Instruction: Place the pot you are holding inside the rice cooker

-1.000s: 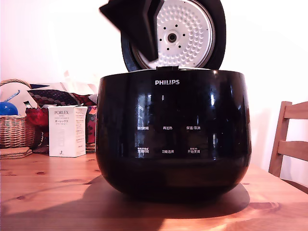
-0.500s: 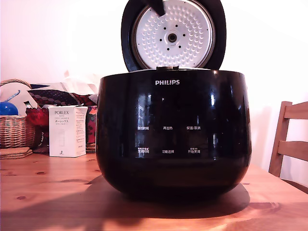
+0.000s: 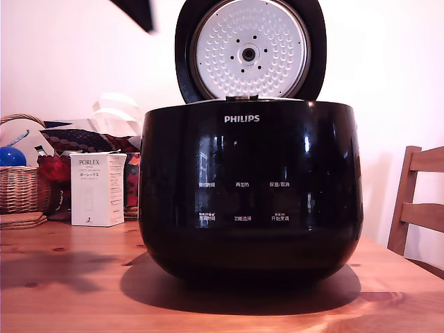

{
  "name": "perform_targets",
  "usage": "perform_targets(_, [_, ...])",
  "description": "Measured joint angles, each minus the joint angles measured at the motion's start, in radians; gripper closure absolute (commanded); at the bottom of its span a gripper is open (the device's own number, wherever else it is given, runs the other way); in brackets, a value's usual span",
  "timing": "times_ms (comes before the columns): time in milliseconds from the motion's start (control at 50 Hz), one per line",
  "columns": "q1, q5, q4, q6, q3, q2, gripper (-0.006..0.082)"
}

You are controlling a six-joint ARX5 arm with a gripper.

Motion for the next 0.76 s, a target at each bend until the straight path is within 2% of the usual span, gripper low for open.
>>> perform_targets(420, [0.173, 0.000, 0.013, -0.030, 0.000, -0.087, 0.0789])
perform_targets(760, [0.197, 0.000, 0.026, -0.030, 0.000, -0.087, 0.0789])
